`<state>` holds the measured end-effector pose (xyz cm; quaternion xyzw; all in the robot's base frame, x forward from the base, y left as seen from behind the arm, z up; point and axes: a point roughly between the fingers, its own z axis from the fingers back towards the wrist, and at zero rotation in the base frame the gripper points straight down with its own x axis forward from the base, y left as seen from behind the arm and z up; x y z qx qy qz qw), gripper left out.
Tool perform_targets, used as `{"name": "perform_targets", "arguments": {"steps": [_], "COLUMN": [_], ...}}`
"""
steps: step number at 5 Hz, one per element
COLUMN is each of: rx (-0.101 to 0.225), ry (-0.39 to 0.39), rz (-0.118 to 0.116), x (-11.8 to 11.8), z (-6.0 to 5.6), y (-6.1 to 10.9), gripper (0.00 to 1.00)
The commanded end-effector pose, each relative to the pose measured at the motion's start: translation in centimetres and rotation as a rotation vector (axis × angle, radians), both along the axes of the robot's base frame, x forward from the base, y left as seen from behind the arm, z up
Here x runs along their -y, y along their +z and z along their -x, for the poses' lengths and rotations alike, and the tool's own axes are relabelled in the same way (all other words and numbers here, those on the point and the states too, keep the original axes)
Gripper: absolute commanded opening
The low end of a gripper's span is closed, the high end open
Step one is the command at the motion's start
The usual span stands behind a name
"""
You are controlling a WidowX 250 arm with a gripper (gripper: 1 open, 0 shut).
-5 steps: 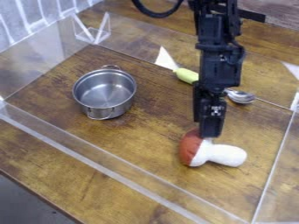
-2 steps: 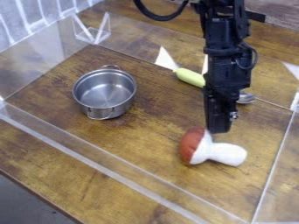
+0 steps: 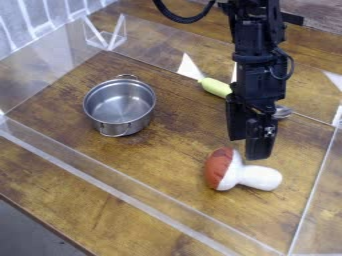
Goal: Remove the mushroom from the silver pot and put it on the table
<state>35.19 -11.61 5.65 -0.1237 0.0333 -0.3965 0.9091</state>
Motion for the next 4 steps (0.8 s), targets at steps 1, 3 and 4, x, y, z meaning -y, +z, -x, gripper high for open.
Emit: {"name": "perform_targets", "arguments": {"steps": [1,3,4], "rx": [0.072,0.064,0.061], "ry": [-0.011,-0.067,-0.14], "rz": [0.016,0.022,0.023], "x": [-0.36,-0.62,-0.35], "z": [-0.97,-1.15,-1.1], "y": [3.14,3.58,2.86], "gripper": [1.0,1.0,1.0]}}
